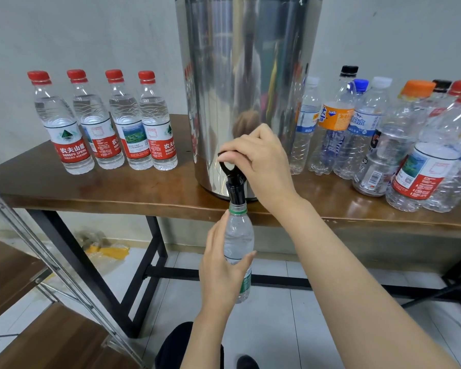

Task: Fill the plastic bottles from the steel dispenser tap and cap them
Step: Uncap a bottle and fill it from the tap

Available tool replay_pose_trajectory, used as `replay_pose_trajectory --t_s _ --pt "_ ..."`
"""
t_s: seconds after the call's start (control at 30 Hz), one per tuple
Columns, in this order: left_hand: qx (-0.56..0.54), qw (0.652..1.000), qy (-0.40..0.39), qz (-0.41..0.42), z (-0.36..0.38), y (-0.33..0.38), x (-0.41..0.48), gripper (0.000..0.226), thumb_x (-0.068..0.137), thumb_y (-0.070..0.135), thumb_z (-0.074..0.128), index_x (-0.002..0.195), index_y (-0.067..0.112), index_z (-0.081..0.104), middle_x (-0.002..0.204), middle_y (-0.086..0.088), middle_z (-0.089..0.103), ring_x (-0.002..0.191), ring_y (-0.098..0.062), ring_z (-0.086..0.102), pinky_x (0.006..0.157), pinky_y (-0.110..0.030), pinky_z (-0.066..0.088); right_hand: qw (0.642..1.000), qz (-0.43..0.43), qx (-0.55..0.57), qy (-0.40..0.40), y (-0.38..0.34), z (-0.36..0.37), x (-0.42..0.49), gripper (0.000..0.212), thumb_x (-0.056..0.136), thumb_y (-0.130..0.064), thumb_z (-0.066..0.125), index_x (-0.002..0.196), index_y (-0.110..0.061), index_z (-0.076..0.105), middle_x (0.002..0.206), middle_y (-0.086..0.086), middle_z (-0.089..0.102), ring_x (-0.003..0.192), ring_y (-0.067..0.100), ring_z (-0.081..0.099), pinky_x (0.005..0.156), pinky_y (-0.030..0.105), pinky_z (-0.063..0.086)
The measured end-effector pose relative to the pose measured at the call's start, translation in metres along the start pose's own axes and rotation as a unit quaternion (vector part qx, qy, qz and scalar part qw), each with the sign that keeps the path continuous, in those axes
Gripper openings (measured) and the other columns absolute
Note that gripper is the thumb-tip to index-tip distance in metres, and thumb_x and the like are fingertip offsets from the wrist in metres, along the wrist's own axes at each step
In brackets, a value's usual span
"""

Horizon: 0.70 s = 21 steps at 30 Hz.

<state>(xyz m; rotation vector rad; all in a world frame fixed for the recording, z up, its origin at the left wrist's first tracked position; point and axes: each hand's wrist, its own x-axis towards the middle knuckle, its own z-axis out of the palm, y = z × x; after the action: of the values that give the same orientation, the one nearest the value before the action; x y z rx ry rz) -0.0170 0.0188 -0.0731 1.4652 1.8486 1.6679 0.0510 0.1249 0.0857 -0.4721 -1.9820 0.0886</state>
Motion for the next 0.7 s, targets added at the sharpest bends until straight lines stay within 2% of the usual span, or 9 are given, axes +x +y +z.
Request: replay_pose_trajectory --t_s 0.17,0.27,0.37,0.43,0.5,0.6,0.67,0.7 --pt "0.004 1.000 0.001 0.001 -0.001 0.001 0.000 0.096 0.076 0.018 0.084 0.142 0.058 0.027 0.140 0.026 0.044 0.122 0.017 0.043 0.083 0.003 0.036 1.000 0.011 -0.013 -0.004 -0.001 -0.009 -0.005 0.028 0.092 -0.041 0.056 0.092 -0.022 0.077 0.078 -0.014 0.066 0.080 0.009 0.042 0.070 0.031 0.044" --pt "0.004 1.000 0.000 0.004 -0.003 0.002 0.000 0.095 0.075 0.018 0.085 0.143 0.056 0.029 0.139 0.027 0.044 0.122 0.016 0.043 0.083 0.002 0.037 0.997 0.031 -0.016 0.069 0.009 -0.021 -0.009 0.023 0.098 -0.032 0.057 0.096 -0.017 0.075 0.089 -0.006 0.069 0.083 0.010 0.056 0.072 0.026 0.046" --pt "-0.008 1.000 0.000 -0.001 -0.003 0.002 -0.001 0.094 0.074 0.018 0.085 0.143 0.052 0.031 0.138 0.029 0.045 0.122 0.016 0.043 0.084 0.003 0.035 0.986 0.104 -0.041 0.124 0.031 -0.037 -0.026 0.026 0.100 -0.028 0.054 0.091 -0.013 0.073 0.080 -0.001 0.066 0.074 0.013 0.060 0.065 0.026 0.043" --pt "-0.012 1.000 -0.004 -0.007 -0.002 0.002 -0.003 0.093 0.074 0.018 0.085 0.143 0.051 0.032 0.137 0.030 0.045 0.123 0.015 0.044 0.085 0.002 0.036 0.976 0.181 -0.097 0.074 0.047 -0.044 -0.040 0.026 0.100 -0.034 0.054 0.089 -0.016 0.070 0.075 -0.003 0.061 0.070 0.016 0.058 0.063 0.032 0.042" --pt "-0.022 1.000 -0.009 -0.013 0.000 0.002 -0.005 0.094 0.074 0.016 0.086 0.142 0.053 0.033 0.135 0.033 0.045 0.123 0.013 0.045 0.086 0.001 0.038 0.948 0.274 -0.158 -0.024 0.062 -0.048 -0.054 0.024 0.096 -0.042 0.057 0.098 -0.021 0.069 0.081 -0.005 0.056 0.078 0.019 0.058 0.066 0.033 0.039" --pt "-0.032 0.999 -0.023 -0.026 0.004 0.002 -0.010 0.092 0.074 0.015 0.086 0.142 0.052 0.036 0.137 0.032 0.045 0.126 0.009 0.045 0.091 -0.008 0.041 0.902 0.361 -0.160 -0.177 0.076 -0.052 -0.071 0.048 0.090 -0.051 0.064 0.127 -0.021 0.062 0.113 0.003 0.057 0.104 0.023 0.057 0.081 0.034 0.043" --pt "-0.035 0.998 -0.033 -0.035 0.008 0.003 -0.013 0.091 0.074 0.015 0.086 0.143 0.051 0.037 0.139 0.030 0.045 0.127 0.008 0.045 0.096 -0.018 0.043 0.885 0.369 -0.153 -0.238 0.080 -0.049 -0.078 0.058 0.088 -0.049 0.068 0.136 -0.019 0.056 0.129 0.005 0.053 0.120 0.026 0.050 0.094 0.038 0.044" --pt "-0.034 0.998 -0.037 -0.039 0.009 0.004 -0.015 0.091 0.074 0.014 0.085 0.142 0.051 0.038 0.139 0.030 0.045 0.127 0.008 0.046 0.099 -0.021 0.044 0.882 0.365 -0.157 -0.253 0.081 -0.048 -0.081 0.058 0.088 -0.047 0.068 0.137 -0.019 0.056 0.132 0.004 0.053 0.122 0.026 0.047 0.096 0.039 0.043"
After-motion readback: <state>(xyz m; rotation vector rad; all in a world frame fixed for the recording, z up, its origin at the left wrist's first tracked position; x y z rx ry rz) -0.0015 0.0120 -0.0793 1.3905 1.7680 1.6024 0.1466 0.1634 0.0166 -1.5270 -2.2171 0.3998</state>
